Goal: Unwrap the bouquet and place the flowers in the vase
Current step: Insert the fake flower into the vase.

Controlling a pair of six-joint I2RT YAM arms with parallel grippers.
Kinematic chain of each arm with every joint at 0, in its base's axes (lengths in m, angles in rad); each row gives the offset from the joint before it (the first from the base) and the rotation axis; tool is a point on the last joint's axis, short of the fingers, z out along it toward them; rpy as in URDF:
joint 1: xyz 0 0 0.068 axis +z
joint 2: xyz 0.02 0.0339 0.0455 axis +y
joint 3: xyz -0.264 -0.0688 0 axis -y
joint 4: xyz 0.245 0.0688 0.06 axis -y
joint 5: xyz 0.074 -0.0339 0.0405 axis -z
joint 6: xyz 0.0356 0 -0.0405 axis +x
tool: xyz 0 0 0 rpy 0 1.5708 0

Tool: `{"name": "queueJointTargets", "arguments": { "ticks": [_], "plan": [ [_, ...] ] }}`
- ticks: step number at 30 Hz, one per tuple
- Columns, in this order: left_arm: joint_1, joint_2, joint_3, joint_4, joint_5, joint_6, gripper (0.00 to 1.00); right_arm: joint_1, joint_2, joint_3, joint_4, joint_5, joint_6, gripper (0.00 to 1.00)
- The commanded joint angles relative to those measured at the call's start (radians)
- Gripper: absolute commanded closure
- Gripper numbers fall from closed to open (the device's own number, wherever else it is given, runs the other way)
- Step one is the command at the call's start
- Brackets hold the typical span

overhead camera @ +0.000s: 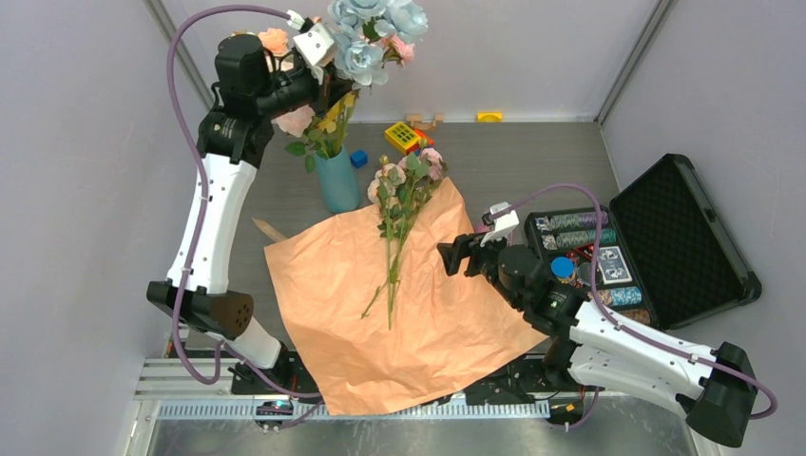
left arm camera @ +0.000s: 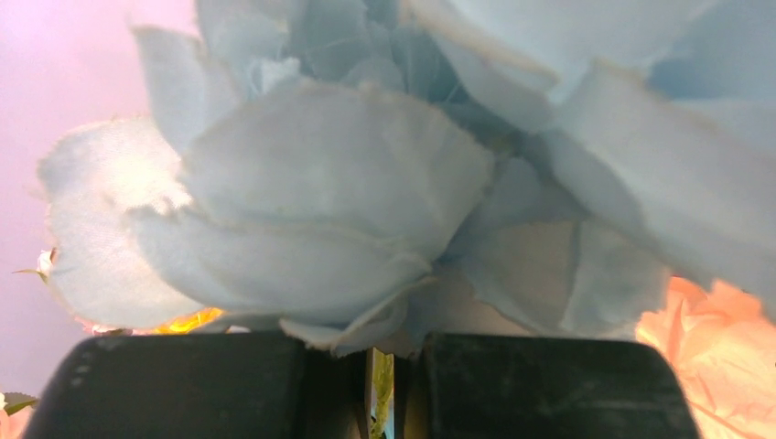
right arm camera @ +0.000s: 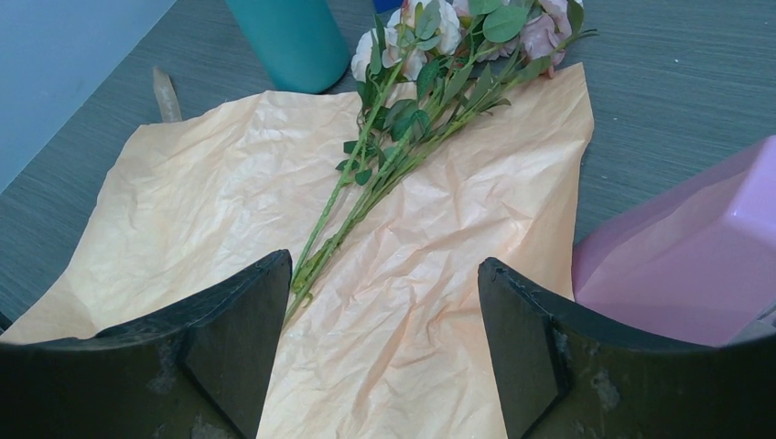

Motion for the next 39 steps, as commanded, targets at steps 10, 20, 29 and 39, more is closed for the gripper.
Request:
{"name": "queueJointTargets", "arguments": {
  "ticks": [10,20,29,39],
  "plan": [
    [0.035,-0.015,-0.139,0.177,0.030,-0.047,1.00,-0.015,0.003,-0.005,0.070,-0.021,0.025,0.21],
    [0.060,-0.026,-0.255,0.266,0.038,-0.095,1.00,-0.023,0.014,-0.006,0.076,-0.032,0.025,0.21],
    [0.070,-0.046,-0.367,0.327,0.033,-0.124,1.00,-0.024,0.022,-0.008,0.083,-0.040,0.032,0.21],
    [0.084,-0.053,-0.458,0.381,0.012,-0.160,1.00,-0.026,0.018,-0.013,0.084,-0.048,0.038,0.21]
  ]
}}
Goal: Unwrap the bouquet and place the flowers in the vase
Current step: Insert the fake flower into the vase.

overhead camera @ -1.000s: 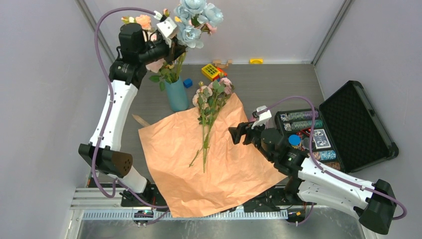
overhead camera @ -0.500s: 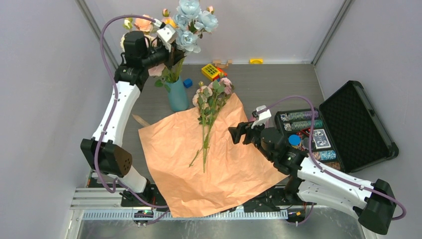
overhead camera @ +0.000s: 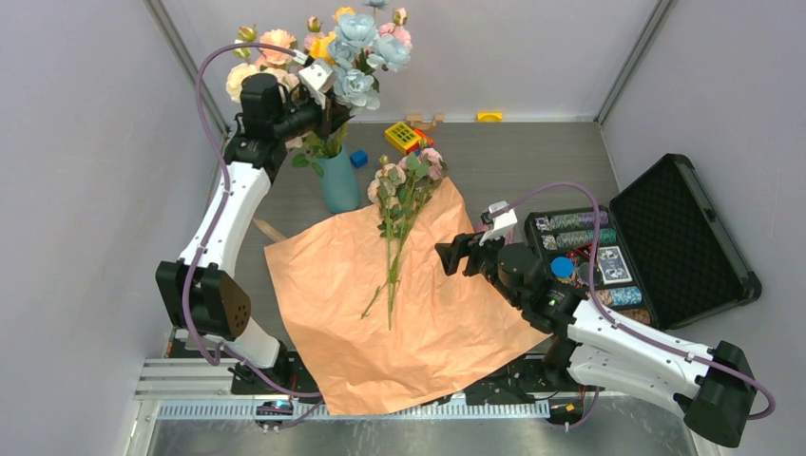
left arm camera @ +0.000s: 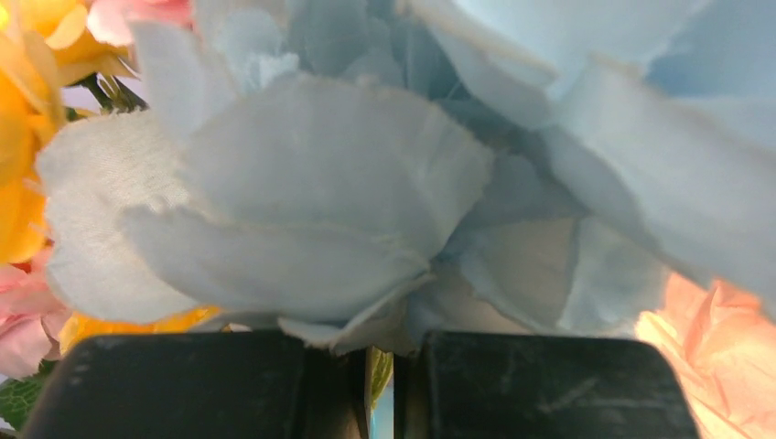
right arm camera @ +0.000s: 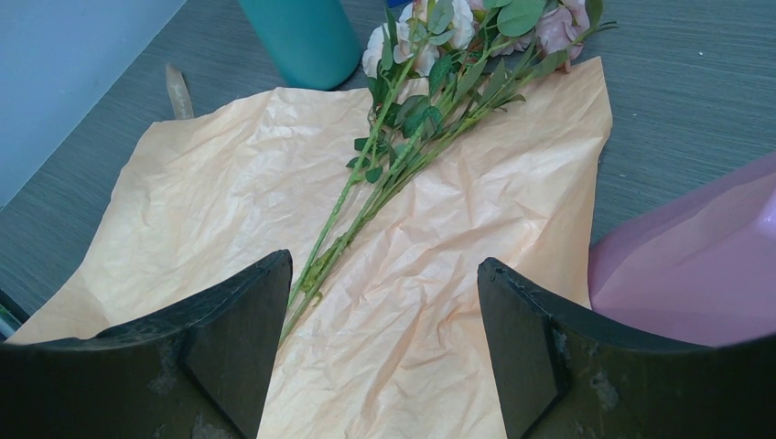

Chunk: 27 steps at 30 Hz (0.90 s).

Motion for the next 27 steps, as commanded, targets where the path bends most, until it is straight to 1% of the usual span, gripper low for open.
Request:
{"name": "queueJointTargets", "arguments": {
  "ticks": [1,7,15,22,27],
  "plan": [
    [0.009,-0.043,-0.038,0.047,-0.006,-0.046,1.00,-0.006,-0.004,-0.007,0.060,0.000,0.019,0.21],
    [0.010,-0.048,-0.079,0.061,-0.028,-0.048,0.99,-0.006,-0.004,-0.014,0.066,0.001,0.024,0.21],
    [0.010,-0.052,-0.096,0.055,-0.045,-0.045,0.96,-0.006,-0.010,-0.019,0.069,0.000,0.029,0.21],
    [0.010,-0.062,-0.099,0.048,-0.048,-0.052,0.87,-0.006,-0.017,-0.025,0.071,-0.001,0.033,0.21],
    [0.010,-0.068,-0.092,0.041,-0.050,-0.057,0.77,-0.006,-0.019,-0.028,0.072,-0.002,0.035,0.21]
  ]
}}
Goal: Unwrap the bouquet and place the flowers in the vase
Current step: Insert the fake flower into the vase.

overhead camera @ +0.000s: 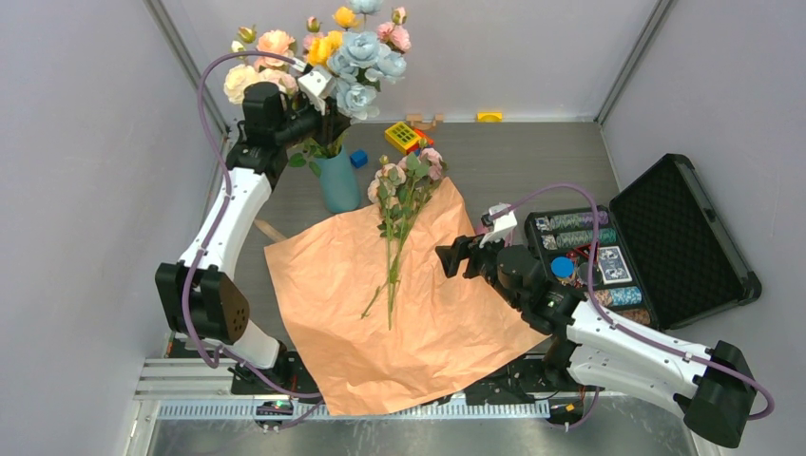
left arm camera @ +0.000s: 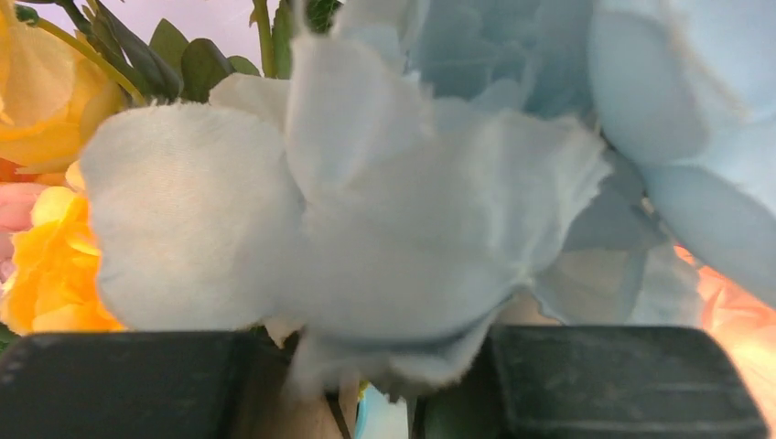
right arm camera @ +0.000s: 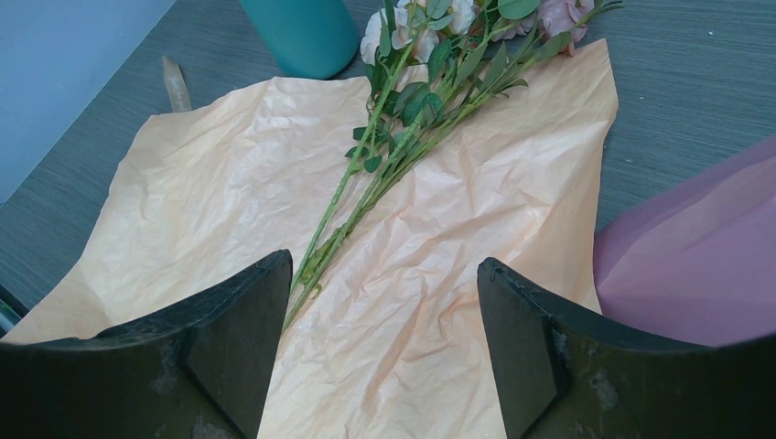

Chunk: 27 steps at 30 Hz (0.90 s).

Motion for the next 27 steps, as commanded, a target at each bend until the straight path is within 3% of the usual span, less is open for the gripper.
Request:
{"name": "queueJointTargets", "arguments": {
  "ticks": [1,6,12,27],
  "plan": [
    [0.004,-0.042,0.001,-0.008,-0.002,-0.026,0.75,-0.001,-0.018,-0.002,0.061,0.005,0.015,0.21],
    [0.004,-0.051,0.003,-0.010,-0.001,-0.033,0.65,-0.001,-0.021,-0.005,0.062,0.004,0.017,0.21],
    [0.004,-0.063,0.008,-0.018,0.008,-0.041,0.46,-0.001,-0.023,-0.007,0.062,0.005,0.019,0.21],
    [0.004,-0.108,0.071,-0.099,0.110,-0.097,0.38,-0.001,-0.027,-0.012,0.067,-0.001,0.021,0.21]
  ]
}}
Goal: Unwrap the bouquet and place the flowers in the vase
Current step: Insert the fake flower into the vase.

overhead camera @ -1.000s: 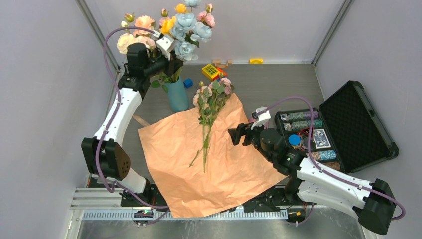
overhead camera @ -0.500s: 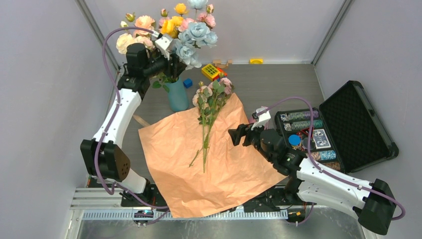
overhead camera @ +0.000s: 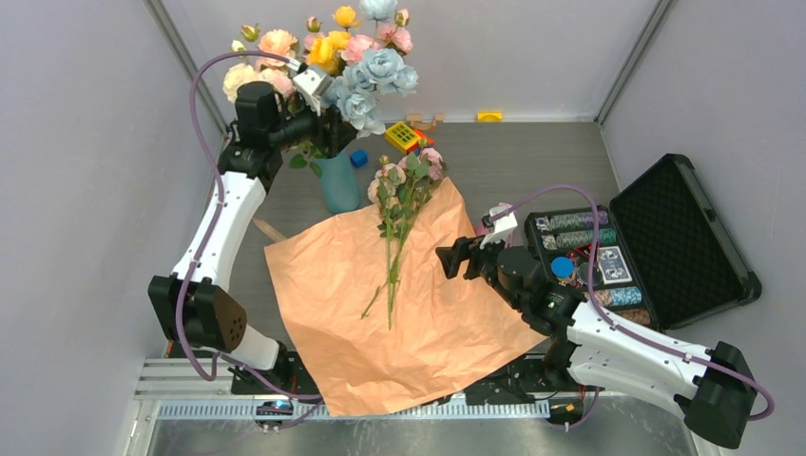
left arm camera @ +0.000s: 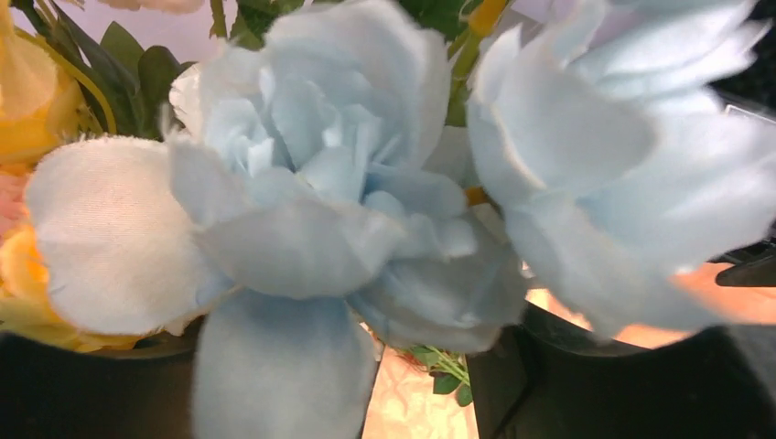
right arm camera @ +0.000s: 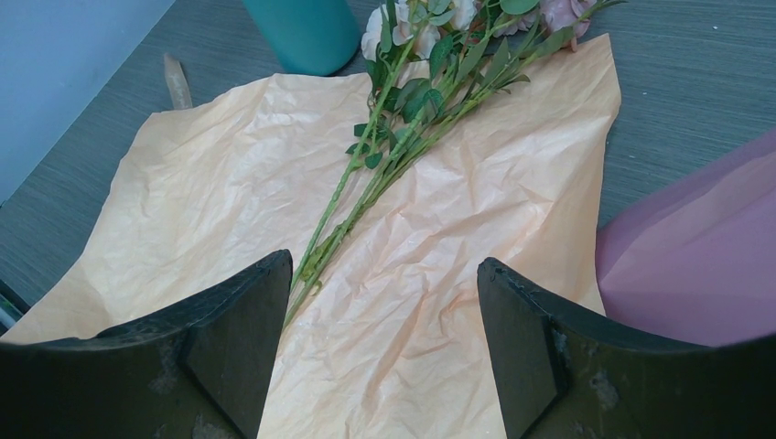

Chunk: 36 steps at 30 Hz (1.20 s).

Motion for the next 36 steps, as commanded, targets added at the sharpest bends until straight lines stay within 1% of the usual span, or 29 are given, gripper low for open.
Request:
{"name": "queueJointTargets", "arguments": {
  "ticks": [1,11,15,21,24,27,29,32,36],
  "plan": [
    [0.004,-0.066,0.062,-0.027,0.056,-0.033,0.37,-0.001,-0.021,0.000,0.063,0.001,0.015,0.21],
    [0.004,-0.139,0.082,-0.064,0.072,-0.076,0.29,-0.001,-0.025,0.002,0.061,-0.001,0.016,0.21],
    [0.004,-0.177,0.073,-0.075,0.082,-0.075,0.24,-0.001,-0.031,0.002,0.058,-0.002,0.017,0.21],
    [0.004,-0.213,0.088,-0.134,0.086,-0.081,0.19,-0.001,-0.039,0.005,0.051,-0.006,0.022,0.21],
    [0.003,-0.248,0.085,-0.141,0.079,-0.099,0.14,-0.001,-0.039,0.006,0.048,-0.006,0.030,0.21],
    [0.004,-0.280,0.081,-0.157,0.068,-0.160,0.07,-0.002,-0.039,0.012,0.035,-0.007,0.038,0.21],
    [0.003,-0.303,0.077,-0.189,0.048,-0.177,0.05,-0.001,-0.039,0.022,0.020,-0.006,0.050,0.21],
    [0.004,-0.348,0.040,-0.229,0.007,-0.200,0.04,-0.002,-0.033,0.043,-0.005,-0.004,0.065,0.21],
    [0.003,-0.416,-0.056,-0.272,-0.030,-0.226,0.04,-0.001,-0.014,0.087,-0.078,-0.006,0.098,0.21]
  ]
}}
